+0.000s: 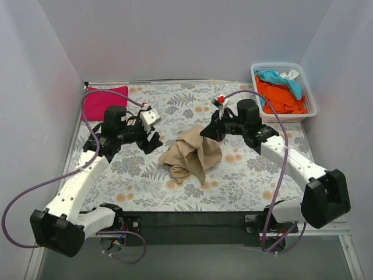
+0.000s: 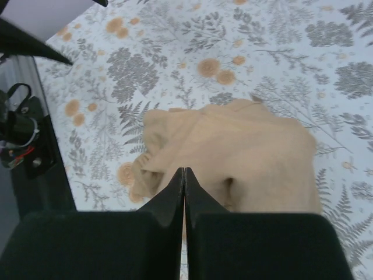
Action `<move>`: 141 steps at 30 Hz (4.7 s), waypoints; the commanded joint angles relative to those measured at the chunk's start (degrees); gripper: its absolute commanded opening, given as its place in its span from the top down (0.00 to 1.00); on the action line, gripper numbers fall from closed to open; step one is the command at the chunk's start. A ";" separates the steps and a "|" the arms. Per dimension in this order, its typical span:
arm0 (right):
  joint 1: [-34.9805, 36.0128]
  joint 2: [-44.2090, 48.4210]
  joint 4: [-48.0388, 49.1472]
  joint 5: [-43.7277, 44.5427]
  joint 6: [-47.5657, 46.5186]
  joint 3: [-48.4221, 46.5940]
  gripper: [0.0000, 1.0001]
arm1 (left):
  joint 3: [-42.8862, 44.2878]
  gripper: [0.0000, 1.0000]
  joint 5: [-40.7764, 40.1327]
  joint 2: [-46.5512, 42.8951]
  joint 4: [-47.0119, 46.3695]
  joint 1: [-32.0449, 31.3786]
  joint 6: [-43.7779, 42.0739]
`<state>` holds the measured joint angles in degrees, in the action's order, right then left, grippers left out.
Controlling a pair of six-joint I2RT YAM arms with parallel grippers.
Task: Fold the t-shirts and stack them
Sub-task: Flatten the tshirt out
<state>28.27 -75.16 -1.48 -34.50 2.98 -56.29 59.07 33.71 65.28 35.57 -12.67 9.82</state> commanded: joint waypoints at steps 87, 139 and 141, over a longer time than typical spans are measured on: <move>-10.17 -35.14 -13.90 14.99 -11.07 -15.78 0.50 | 26.36 1.00 -11.74 35.18 -0.68 0.98 24.01; -18.43 -26.09 -24.19 0.40 -17.49 -13.75 0.72 | 31.20 0.25 2.85 37.47 12.15 3.98 -35.83; -18.34 -27.67 -23.93 0.31 -16.35 -14.54 0.55 | 30.41 0.27 1.36 38.34 11.37 3.00 -38.47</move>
<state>9.78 -101.69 -25.82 -32.42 -15.75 -67.35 89.49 36.58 103.79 43.57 -8.23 -18.79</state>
